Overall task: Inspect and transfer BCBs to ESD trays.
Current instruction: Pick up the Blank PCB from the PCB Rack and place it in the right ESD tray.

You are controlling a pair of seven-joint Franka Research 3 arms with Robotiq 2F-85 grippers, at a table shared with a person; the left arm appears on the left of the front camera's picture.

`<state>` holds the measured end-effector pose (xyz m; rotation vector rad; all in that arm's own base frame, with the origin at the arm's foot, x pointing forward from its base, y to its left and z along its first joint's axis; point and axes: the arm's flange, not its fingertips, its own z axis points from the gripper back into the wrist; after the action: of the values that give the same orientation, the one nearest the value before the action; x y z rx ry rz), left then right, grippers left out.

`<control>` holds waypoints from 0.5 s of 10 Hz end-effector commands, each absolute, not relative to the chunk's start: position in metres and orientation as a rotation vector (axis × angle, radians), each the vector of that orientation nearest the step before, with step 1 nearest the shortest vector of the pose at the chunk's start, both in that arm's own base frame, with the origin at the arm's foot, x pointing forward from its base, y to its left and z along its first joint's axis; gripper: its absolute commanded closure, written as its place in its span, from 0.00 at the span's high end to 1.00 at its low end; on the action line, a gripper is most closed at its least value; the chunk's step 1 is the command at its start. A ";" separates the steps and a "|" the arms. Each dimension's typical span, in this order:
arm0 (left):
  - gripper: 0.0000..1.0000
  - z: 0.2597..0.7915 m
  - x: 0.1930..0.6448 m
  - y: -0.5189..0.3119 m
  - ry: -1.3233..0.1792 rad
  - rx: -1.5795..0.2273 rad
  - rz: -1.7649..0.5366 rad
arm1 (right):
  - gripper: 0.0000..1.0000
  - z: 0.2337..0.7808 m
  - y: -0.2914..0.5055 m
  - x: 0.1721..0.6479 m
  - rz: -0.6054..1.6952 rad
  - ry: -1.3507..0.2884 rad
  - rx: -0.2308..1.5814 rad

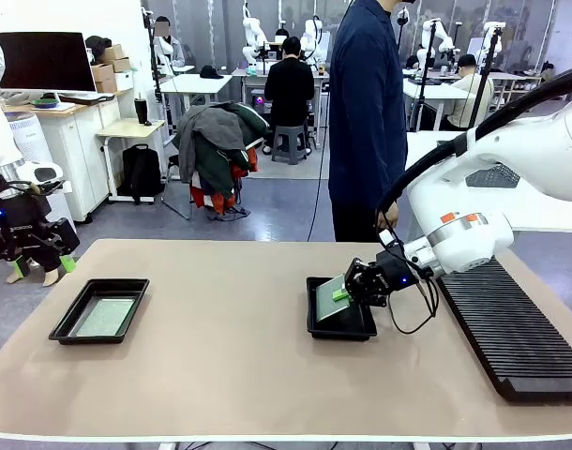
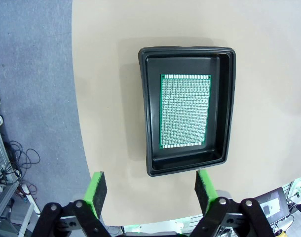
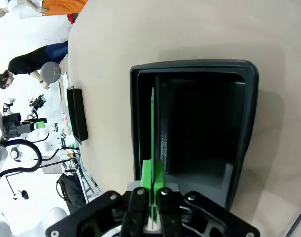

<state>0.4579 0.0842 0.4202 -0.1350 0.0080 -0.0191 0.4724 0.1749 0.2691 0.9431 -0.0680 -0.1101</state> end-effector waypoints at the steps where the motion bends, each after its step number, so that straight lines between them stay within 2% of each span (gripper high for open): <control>1: 0.95 0.419 0.458 0.084 0.004 -0.132 -0.017 | 0.02 0.265 0.184 0.475 -0.120 -0.073 0.898; 5: 0.95 0.419 0.458 0.084 0.004 -0.132 -0.017 | 0.02 0.262 0.188 0.473 -0.132 -0.055 0.865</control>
<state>0.4579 0.0842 0.4202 -0.1350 0.0080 -0.0191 0.4709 0.1813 0.2618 0.9010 -0.0678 -0.1135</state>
